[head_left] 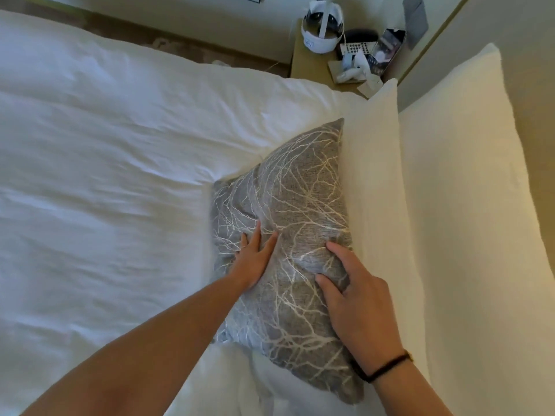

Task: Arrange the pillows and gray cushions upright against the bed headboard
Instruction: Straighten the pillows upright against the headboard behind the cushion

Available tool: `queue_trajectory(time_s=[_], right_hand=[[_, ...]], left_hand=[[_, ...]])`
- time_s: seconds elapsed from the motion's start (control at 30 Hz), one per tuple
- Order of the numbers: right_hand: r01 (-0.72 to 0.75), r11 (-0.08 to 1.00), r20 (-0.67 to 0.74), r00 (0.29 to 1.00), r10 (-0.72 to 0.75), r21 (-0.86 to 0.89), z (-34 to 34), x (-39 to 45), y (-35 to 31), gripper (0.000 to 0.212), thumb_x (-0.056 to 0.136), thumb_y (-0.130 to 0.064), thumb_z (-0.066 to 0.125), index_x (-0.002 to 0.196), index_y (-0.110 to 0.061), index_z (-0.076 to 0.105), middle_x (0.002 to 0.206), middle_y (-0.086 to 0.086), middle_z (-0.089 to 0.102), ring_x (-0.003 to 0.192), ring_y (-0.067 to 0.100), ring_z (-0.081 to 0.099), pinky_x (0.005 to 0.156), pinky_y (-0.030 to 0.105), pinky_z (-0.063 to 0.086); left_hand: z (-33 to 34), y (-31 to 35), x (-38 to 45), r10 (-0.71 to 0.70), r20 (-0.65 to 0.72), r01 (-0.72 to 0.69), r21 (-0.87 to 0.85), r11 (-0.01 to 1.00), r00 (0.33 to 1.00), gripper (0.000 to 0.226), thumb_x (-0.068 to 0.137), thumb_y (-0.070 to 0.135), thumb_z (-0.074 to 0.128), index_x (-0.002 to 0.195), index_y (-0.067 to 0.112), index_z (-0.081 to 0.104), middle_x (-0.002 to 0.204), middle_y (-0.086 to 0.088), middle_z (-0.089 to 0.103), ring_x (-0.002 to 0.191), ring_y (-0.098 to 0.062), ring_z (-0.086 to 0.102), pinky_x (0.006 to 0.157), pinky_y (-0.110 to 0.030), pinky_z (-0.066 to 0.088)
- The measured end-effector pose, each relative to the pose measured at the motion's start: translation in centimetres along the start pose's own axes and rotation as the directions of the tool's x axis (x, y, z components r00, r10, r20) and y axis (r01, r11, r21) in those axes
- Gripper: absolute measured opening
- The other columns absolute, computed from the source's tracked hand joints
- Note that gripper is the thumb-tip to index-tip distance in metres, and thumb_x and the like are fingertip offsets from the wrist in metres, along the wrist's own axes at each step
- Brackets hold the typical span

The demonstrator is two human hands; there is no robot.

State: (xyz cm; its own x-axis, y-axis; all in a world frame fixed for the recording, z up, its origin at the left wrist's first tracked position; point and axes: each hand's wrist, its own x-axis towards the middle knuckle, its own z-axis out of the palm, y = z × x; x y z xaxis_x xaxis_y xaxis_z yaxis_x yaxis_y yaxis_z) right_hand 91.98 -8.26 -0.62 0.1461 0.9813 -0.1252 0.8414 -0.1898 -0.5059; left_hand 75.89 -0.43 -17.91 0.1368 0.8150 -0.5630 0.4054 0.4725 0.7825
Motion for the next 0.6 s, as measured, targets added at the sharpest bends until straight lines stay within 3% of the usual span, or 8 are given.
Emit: queue_trajectory(time_s=[0.13,0.23,0.3,0.37,0.47,0.6], right_hand=[[0.013,0.994,0.040,0.999,-0.008,-0.111,1.5,0.4,-1.6,0.049,0.090,-0.044,0.060,0.135,-0.041,0.039,0.061,-0.015,0.052,0.052,0.005,0.051,0.058,0.029,0.050],[-0.011,0.991,0.041,0.999,0.016,-0.130,0.9,-0.1,-1.4,0.052,0.088,-0.052,0.057,0.135,-0.045,0.034,0.072,-0.016,0.059,0.059,0.006,0.054,0.060,0.027,0.048],[-0.001,0.991,0.057,0.998,0.009,-0.135,0.5,-1.0,-1.3,0.057,0.087,-0.057,0.054,0.138,-0.048,0.030,0.096,-0.016,0.066,0.077,0.008,0.062,0.069,0.028,0.051],[0.019,0.992,0.075,0.997,-0.010,-0.126,0.0,-2.2,-1.1,0.060,0.088,-0.059,0.051,0.141,-0.050,0.024,0.120,-0.015,0.062,0.097,0.011,0.062,0.079,0.030,0.051],[0.048,0.990,0.061,0.997,-0.040,-0.132,-0.8,-4.8,-0.9,0.061,0.090,-0.059,0.047,0.143,-0.051,0.017,0.114,-0.009,0.056,0.095,0.013,0.059,0.074,0.029,0.050],[0.032,0.992,-0.098,0.994,-0.044,-0.123,-2.4,-10.1,0.6,0.047,0.095,-0.058,0.040,0.139,-0.040,0.035,0.109,-0.010,0.052,0.097,0.011,0.054,0.074,0.022,0.044]], left_hand=[[-1.8,-0.4,-1.0,-0.004,-0.056,0.009,0.083,0.997,0.998,0.121,0.048,0.105,0.001,0.154,0.047,0.007,0.166,0.001,-0.004,0.150,-0.029,-0.018,0.118,-0.065,-0.004],[-1.9,1.2,-3.7,0.023,-0.124,-0.017,0.049,0.999,0.992,0.103,0.059,0.101,0.001,0.151,0.054,-0.002,0.166,0.004,-0.009,0.150,-0.029,-0.017,0.118,-0.064,-0.003],[-1.1,2.5,-6.2,0.084,-0.130,-0.082,0.020,0.996,0.988,0.087,0.070,0.096,0.012,0.146,0.060,-0.010,0.165,0.008,-0.012,0.150,-0.026,-0.017,0.117,-0.066,-0.002],[-0.1,3.9,-8.9,0.142,-0.114,-0.136,0.060,0.989,0.983,0.084,0.070,0.096,0.021,0.140,0.067,-0.016,0.163,0.015,-0.016,0.150,-0.021,-0.017,0.115,-0.068,0.000],[1.0,5.4,-12.3,0.204,-0.089,-0.186,0.180,0.966,0.975,0.092,0.067,0.097,0.024,0.139,0.064,-0.022,0.162,0.016,-0.021,0.150,-0.021,-0.016,0.115,-0.067,0.003],[1.7,6.6,-15.2,0.234,-0.099,-0.195,0.301,0.933,0.967,0.104,0.068,0.095,0.034,0.144,0.053,-0.023,0.163,0.007,-0.021,0.151,-0.026,-0.012,0.115,-0.068,0.009]])
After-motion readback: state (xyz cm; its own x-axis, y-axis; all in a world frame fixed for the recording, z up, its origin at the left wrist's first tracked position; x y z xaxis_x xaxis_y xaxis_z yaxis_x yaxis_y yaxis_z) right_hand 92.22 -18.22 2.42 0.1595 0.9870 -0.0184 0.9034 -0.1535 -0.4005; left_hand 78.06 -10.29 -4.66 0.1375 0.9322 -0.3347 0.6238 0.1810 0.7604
